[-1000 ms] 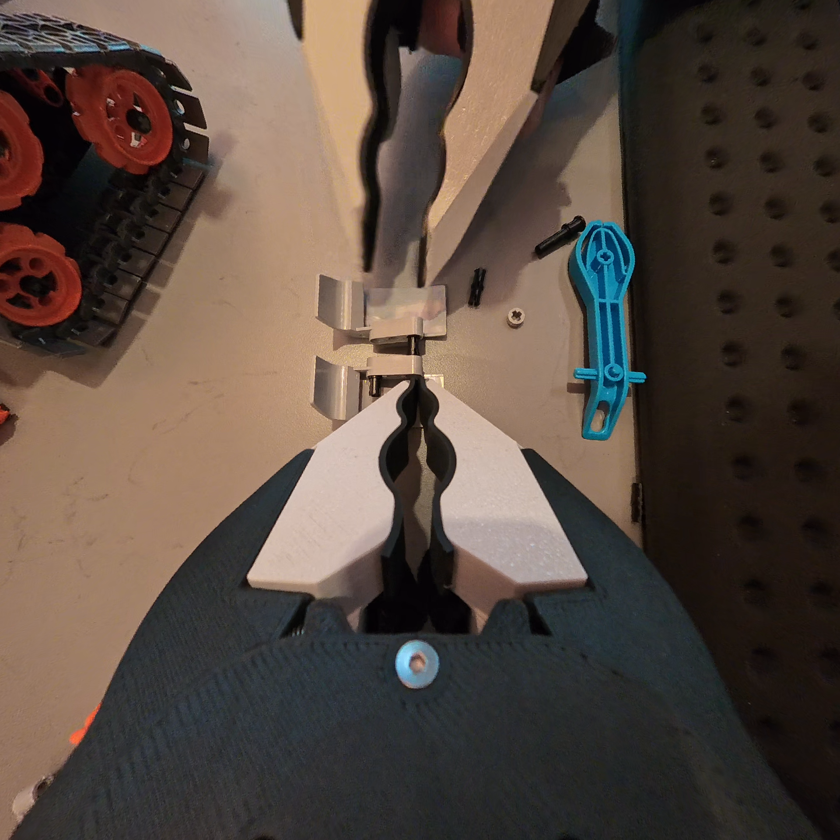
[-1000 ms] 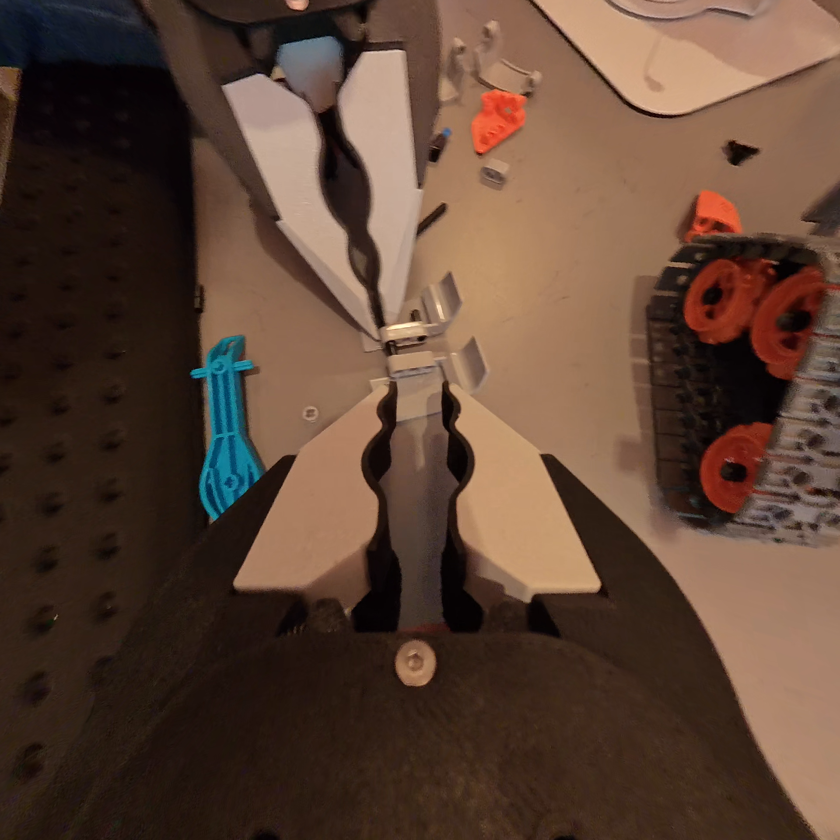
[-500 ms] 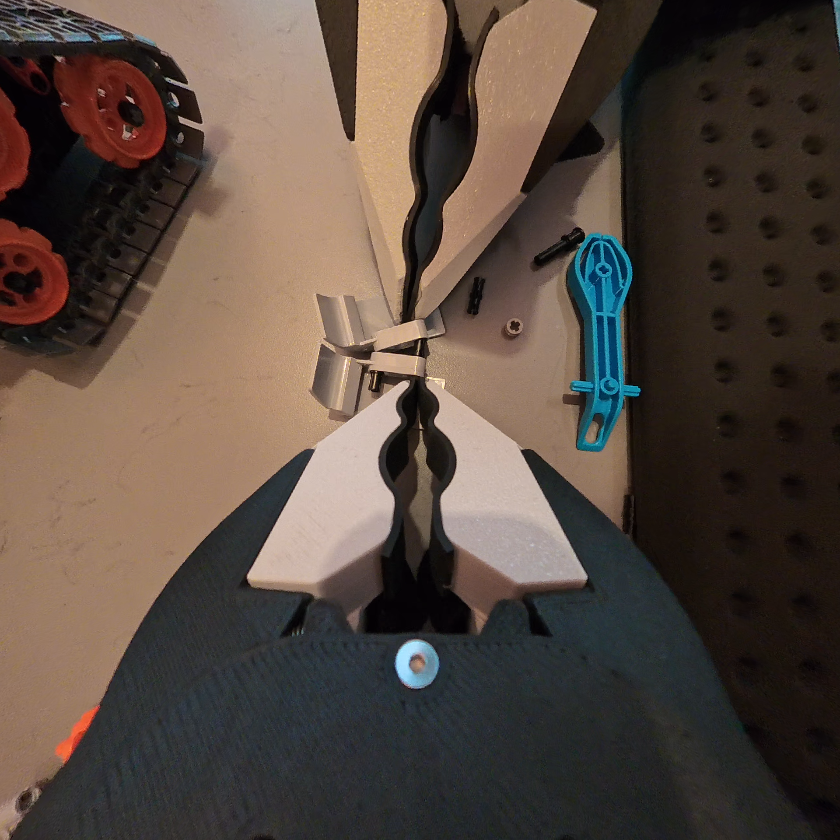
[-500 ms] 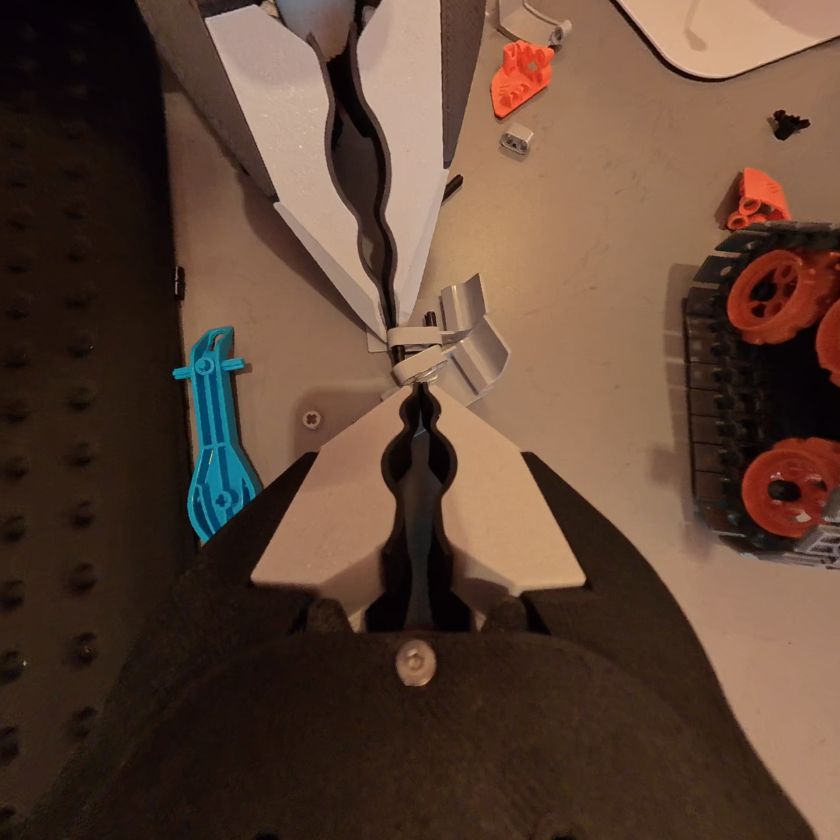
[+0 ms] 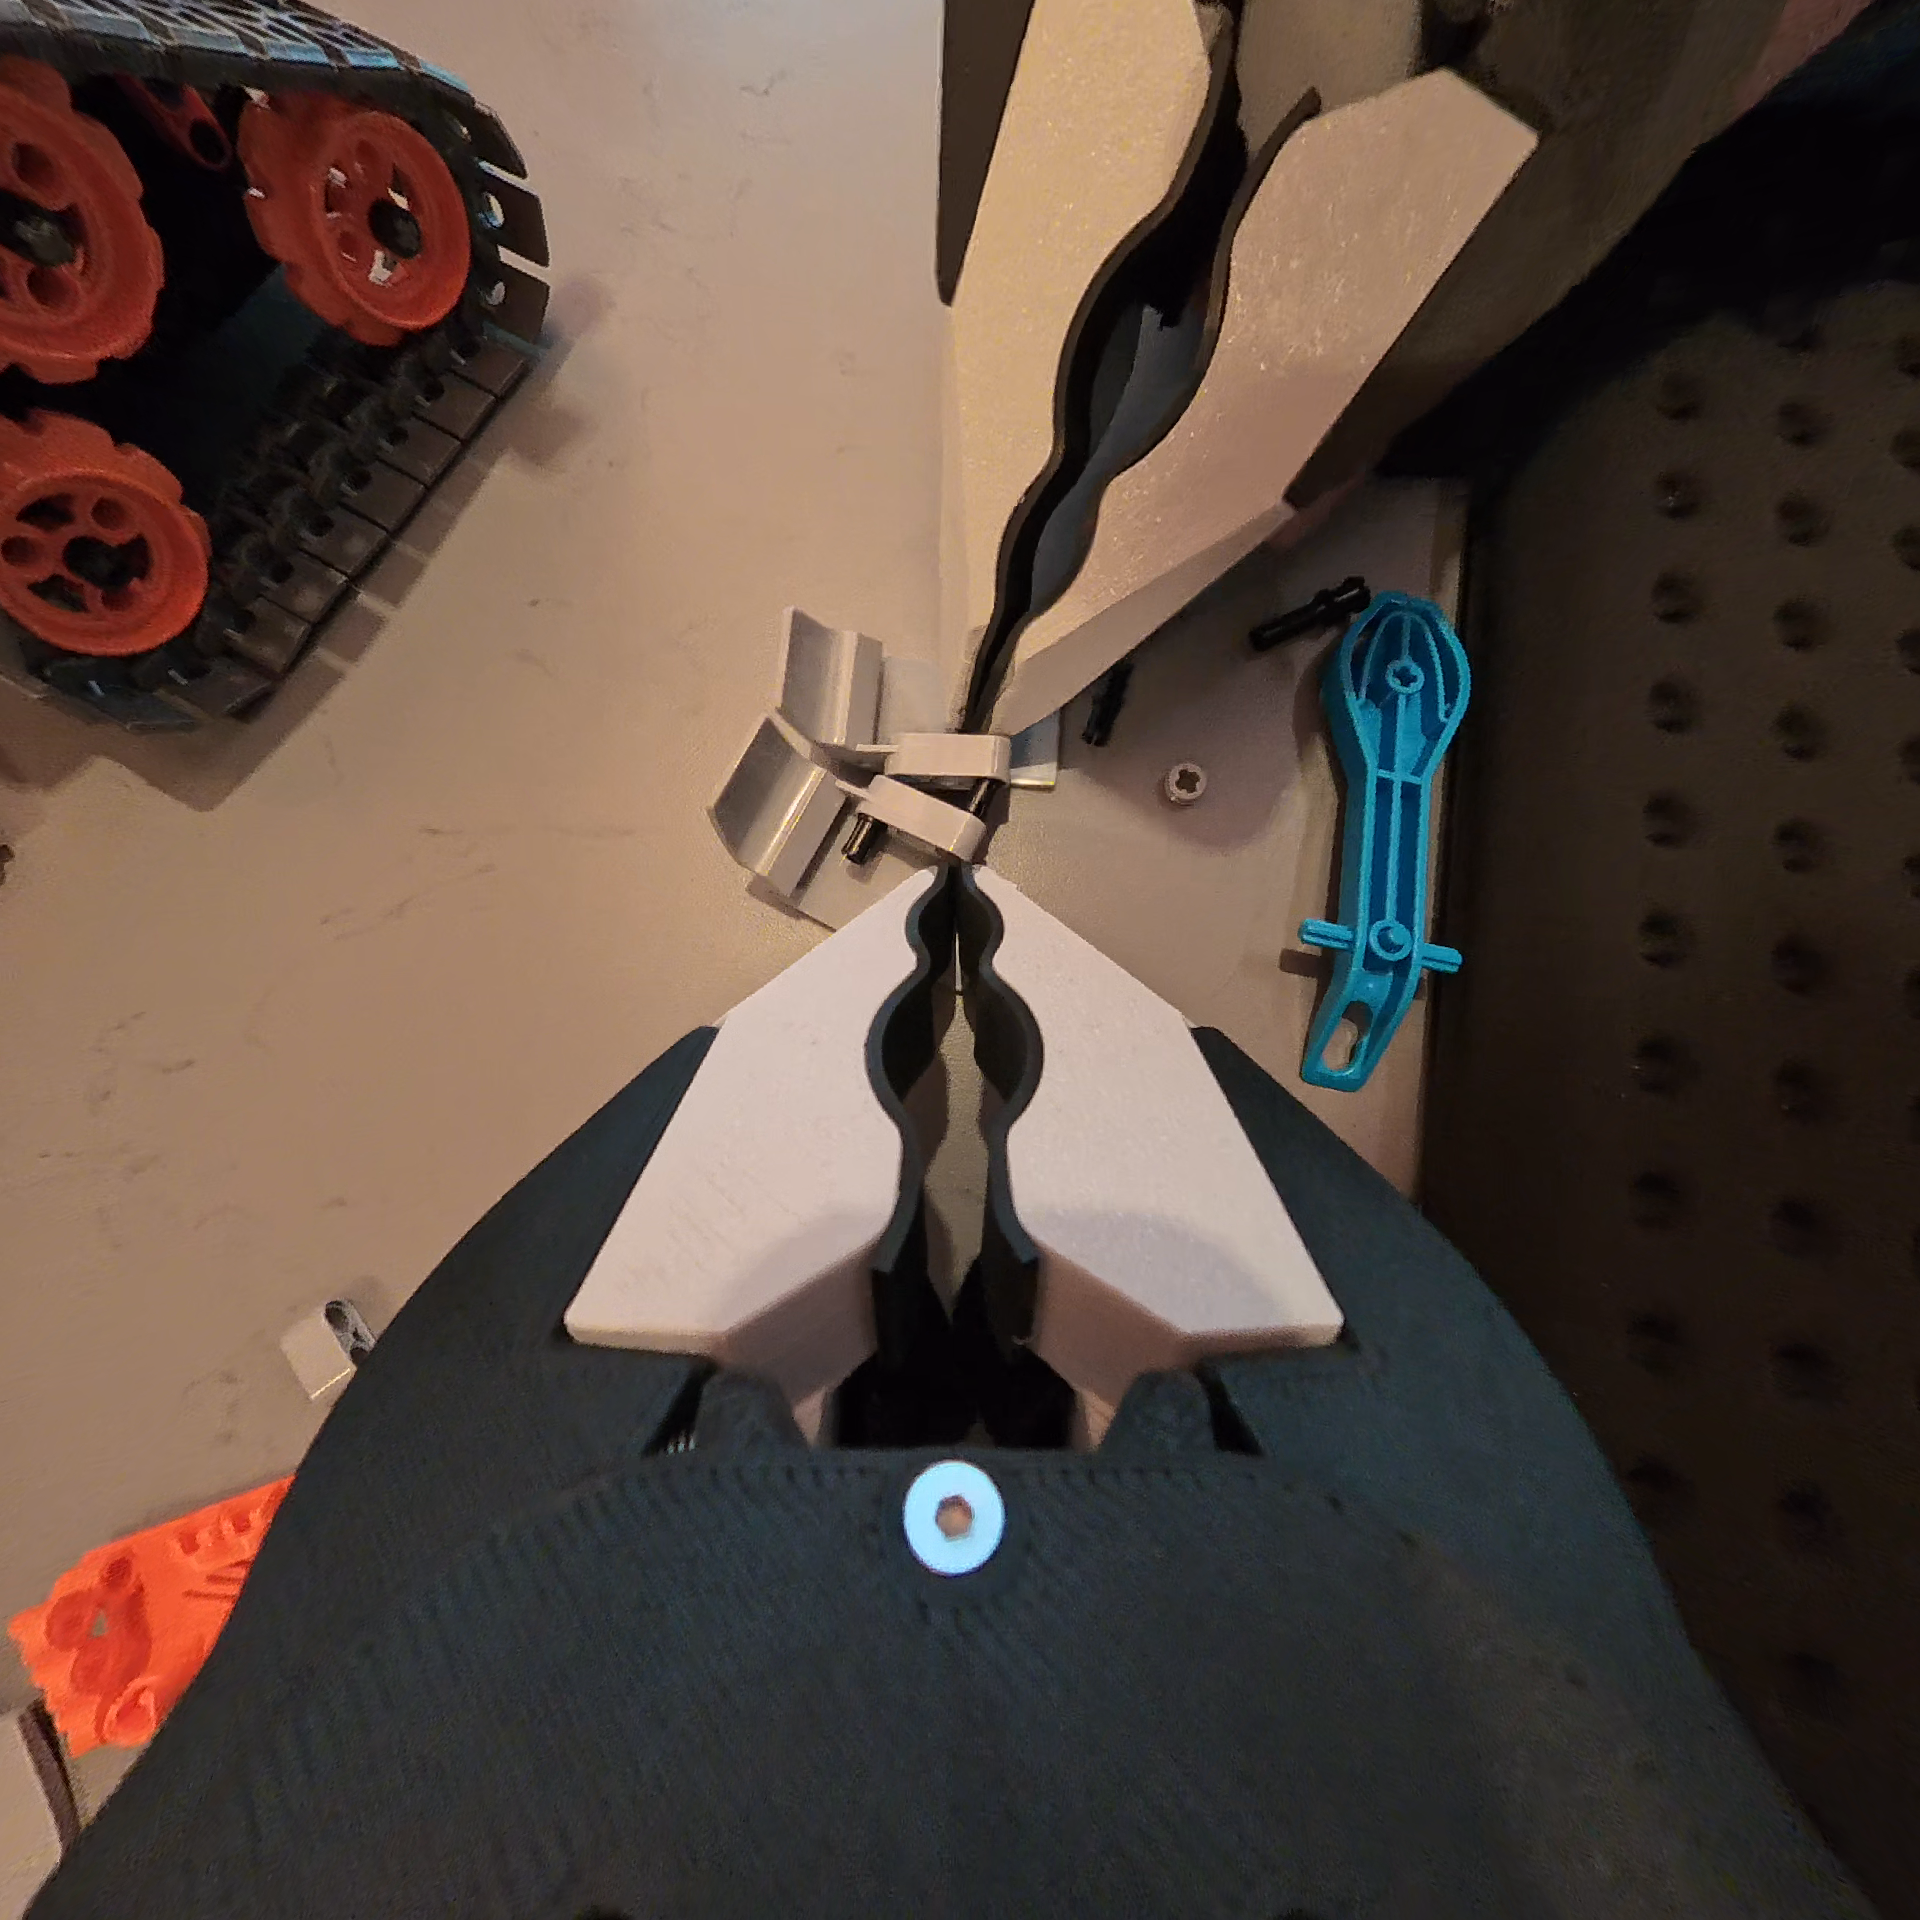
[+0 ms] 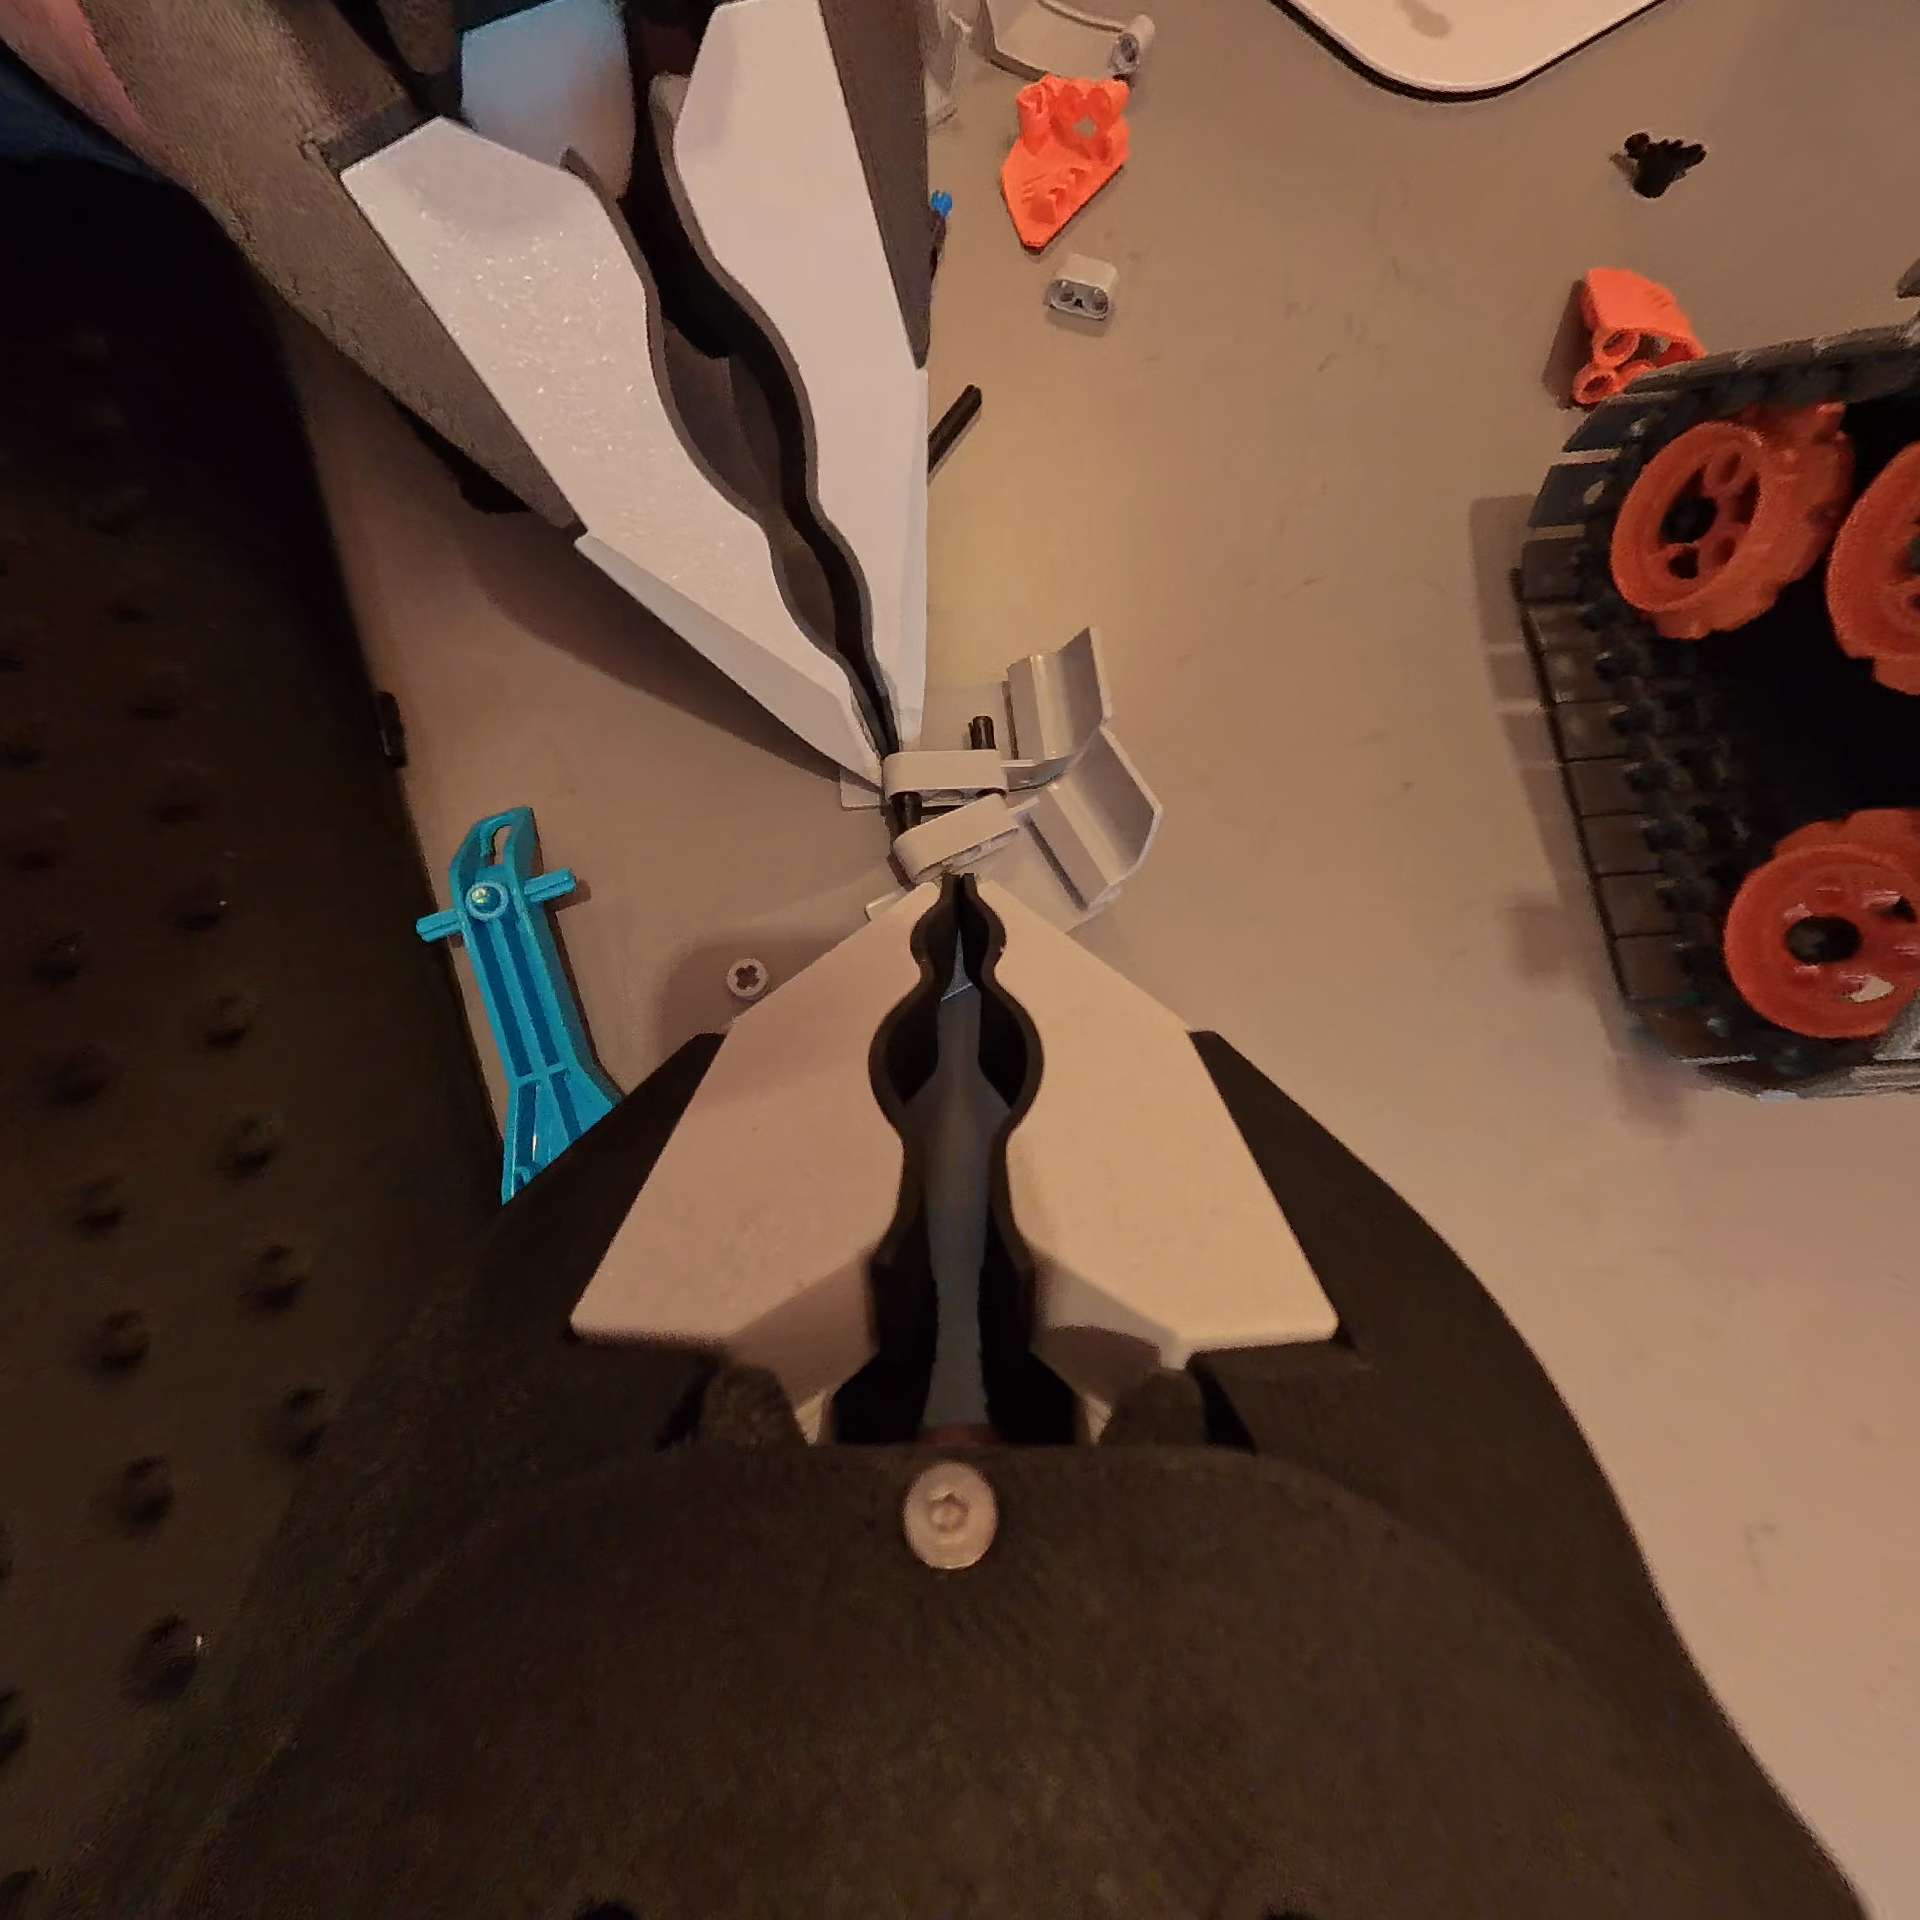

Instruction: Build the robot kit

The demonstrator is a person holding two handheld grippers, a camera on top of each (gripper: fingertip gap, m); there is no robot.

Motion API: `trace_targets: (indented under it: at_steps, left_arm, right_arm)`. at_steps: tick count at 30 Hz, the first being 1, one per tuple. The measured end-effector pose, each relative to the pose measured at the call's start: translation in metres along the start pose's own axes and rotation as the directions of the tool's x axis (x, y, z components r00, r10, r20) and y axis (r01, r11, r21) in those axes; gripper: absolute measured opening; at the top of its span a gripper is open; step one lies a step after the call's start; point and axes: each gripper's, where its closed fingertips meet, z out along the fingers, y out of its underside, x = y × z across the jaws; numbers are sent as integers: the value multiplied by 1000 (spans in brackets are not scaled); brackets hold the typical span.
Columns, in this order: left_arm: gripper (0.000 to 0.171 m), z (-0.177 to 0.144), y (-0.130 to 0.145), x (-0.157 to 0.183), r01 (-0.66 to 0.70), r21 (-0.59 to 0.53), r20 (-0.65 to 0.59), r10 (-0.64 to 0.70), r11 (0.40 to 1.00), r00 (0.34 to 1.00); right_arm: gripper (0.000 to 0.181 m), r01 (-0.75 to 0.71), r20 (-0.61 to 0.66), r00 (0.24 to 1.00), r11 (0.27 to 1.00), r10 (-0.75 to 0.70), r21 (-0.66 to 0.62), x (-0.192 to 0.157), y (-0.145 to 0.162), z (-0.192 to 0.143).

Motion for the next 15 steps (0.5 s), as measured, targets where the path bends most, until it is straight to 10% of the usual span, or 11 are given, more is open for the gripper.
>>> trace_targets:
  at_steps: [15]
  left_arm:
    - [0,2,-2,1,-12,3,-19,12,1000,1000]
  right_arm:
    - [8,12,102,995,1000,-14,21,-7,0,-5]
